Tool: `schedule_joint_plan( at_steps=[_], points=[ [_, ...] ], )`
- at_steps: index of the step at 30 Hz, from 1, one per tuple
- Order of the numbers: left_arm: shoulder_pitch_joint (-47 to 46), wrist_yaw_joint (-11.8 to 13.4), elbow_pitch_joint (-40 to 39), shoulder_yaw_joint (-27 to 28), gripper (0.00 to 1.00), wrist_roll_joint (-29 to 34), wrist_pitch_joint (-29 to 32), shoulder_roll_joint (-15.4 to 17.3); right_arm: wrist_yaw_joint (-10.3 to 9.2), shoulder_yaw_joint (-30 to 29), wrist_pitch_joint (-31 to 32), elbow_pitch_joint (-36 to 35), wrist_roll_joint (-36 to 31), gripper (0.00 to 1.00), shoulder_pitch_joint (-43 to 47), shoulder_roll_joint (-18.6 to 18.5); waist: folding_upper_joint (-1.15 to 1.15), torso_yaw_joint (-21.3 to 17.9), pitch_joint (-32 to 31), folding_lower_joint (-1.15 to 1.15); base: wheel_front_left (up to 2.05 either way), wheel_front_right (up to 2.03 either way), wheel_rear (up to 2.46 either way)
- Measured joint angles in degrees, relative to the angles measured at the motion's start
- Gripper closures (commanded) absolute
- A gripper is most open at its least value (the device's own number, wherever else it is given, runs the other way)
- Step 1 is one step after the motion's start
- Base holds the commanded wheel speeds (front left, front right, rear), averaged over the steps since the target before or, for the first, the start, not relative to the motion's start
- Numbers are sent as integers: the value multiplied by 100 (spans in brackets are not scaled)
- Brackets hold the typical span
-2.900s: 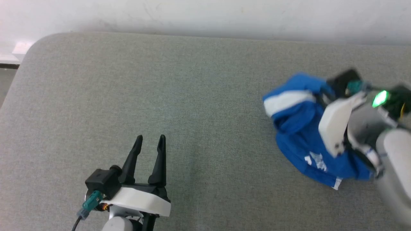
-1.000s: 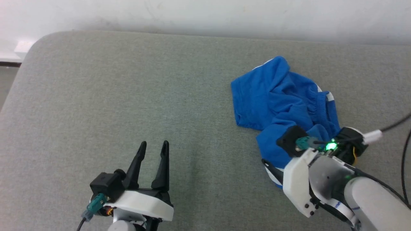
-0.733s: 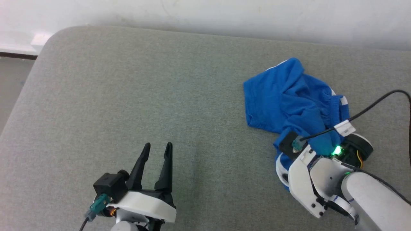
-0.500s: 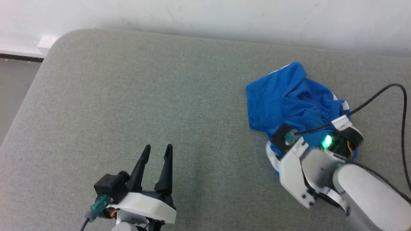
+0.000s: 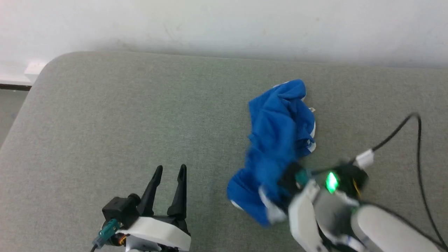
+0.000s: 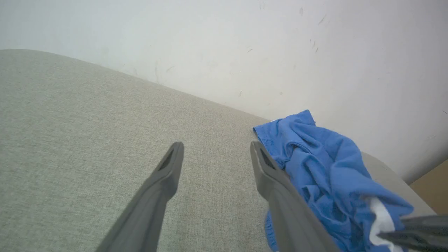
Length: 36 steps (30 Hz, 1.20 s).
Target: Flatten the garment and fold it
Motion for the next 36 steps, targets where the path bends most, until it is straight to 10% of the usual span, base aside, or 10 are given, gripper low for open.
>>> schedule_joint_plan(
  at_steps=[2, 3, 4, 16, 23, 36],
  points=[
    [-1, 0, -5, 8, 0, 0, 0, 0, 1, 208, 437, 109, 155, 89, 400, -391, 0, -35, 43, 0, 0, 0, 0],
    [-2, 0, -7, 10, 0, 0, 0, 0, 0, 288, 621, 149, 201, 63, 551, -559, 0, -51, 67, 1, 0, 0, 0],
    [-4, -1, -4, 10, 0, 0, 0, 0, 0, 348, 713, 156, 202, 0, 655, -691, 0, -66, 94, 1, 0, 0, 0],
    [-53, -8, 13, 56, 0, 32, 0, 0, 2, -1739, -1358, -582, -112, 0, 1025, 365, 0, -288, 210, 1, 0, 0, 0],
    [-31, -13, -78, 144, 0, 313, 0, 1, 0, -4090, -3454, -1074, -2011, 0, 2209, 1684, 0, -375, 183, 1, 0, 0, 0],
    [4, -170, -447, -454, 0, 809, 490, 156, 0, -4842, -4478, -649, -2265, 0, 3282, 2033, 0, -753, 314, 1, 0, 0, 0]
  ],
)
